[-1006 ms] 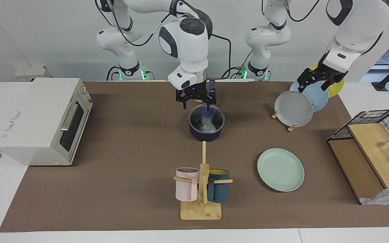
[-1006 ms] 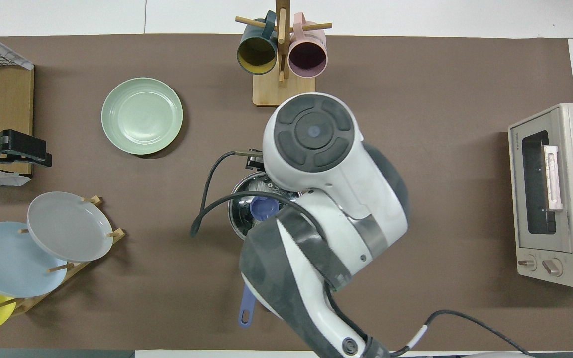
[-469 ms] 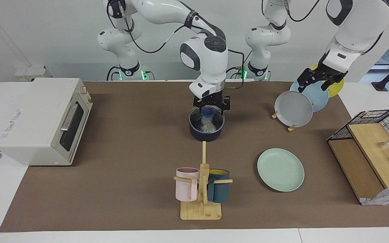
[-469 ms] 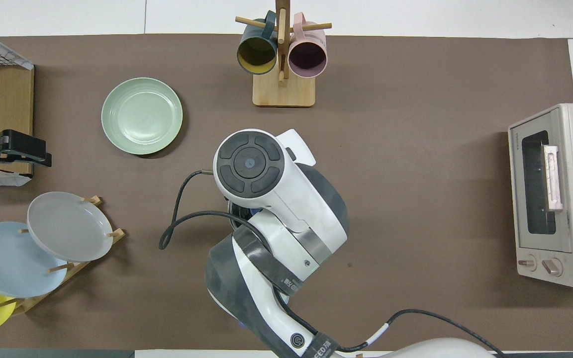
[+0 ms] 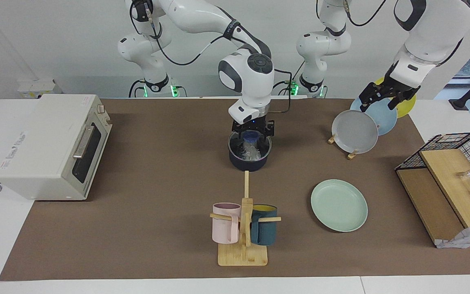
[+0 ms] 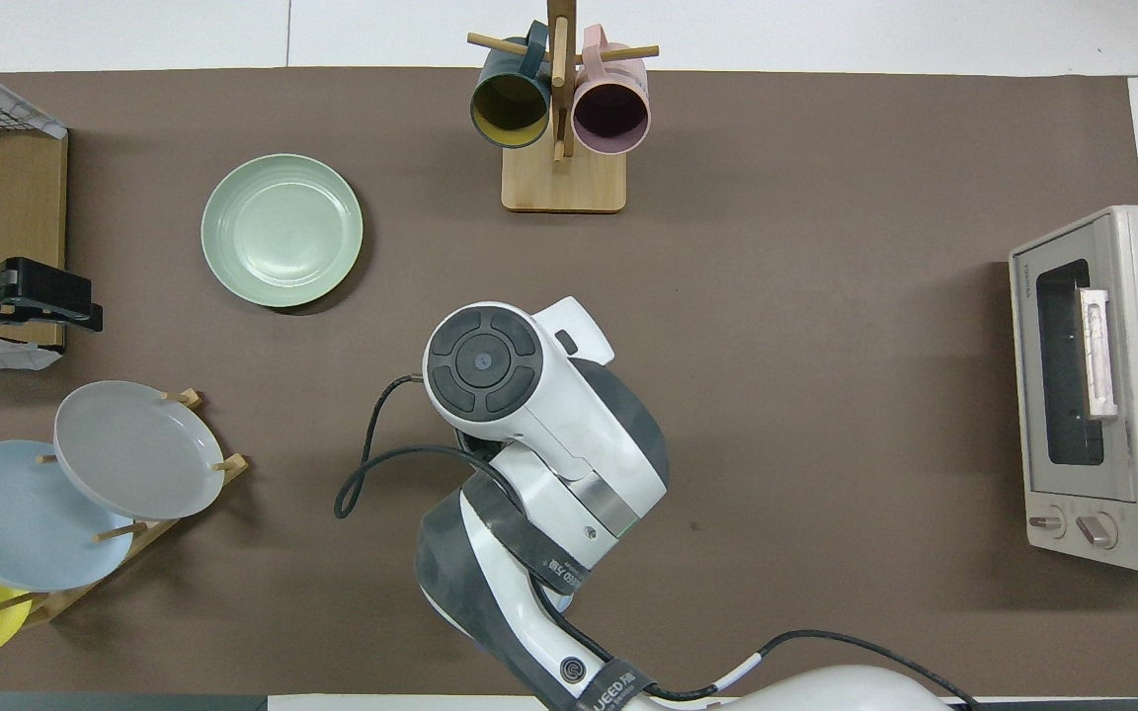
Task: Transfer vermicelli from pot to plate
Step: 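Grasp the blue lid knob with the right gripper and lift the lid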
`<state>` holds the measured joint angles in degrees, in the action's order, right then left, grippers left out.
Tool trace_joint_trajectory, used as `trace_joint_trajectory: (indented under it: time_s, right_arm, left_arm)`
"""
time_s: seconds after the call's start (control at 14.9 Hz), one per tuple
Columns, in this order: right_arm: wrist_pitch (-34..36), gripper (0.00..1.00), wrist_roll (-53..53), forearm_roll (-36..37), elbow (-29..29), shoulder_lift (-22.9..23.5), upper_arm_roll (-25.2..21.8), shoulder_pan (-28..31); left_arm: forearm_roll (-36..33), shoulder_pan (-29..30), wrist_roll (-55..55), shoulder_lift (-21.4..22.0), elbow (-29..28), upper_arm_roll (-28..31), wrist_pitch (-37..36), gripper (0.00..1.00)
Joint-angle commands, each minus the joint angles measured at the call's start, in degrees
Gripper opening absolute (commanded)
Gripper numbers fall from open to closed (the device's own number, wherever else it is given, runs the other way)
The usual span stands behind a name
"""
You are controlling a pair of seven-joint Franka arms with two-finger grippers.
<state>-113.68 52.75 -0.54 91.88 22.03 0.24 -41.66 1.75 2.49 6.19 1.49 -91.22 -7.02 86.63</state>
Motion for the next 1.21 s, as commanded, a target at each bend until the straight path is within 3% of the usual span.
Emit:
trace_joint_trajectory:
  time_s: [0.0, 0.2, 0.54, 1.14]
  right_arm:
    - [-0.7, 0.96, 1.2, 0.5, 2.8, -2.2, 0.1, 0.0]
    - [-0.6, 0.96, 1.2, 0.3, 3.8, -2.6, 0.1, -0.1]
    - [-0.7, 0.86, 1.1, 0.1, 3.8, -2.7, 0.2, -0.1]
    - [-1.2, 0.55, 1.0, 0.0, 3.7, -2.6, 0.6, -0.2]
  left_arm:
    - [-0.3, -0.1, -0.3, 1.5, -1.8, -0.2, 0.8, 1.00]
    - [-0.3, -0.2, -0.3, 1.5, -1.8, -0.3, 1.2, 1.00]
    - [-0.3, -0.4, 0.0, 1.5, -1.8, -0.6, 1.4, 1.00]
    - [-0.3, -0.6, 0.1, 1.3, -1.5, -0.8, 1.5, 1.00]
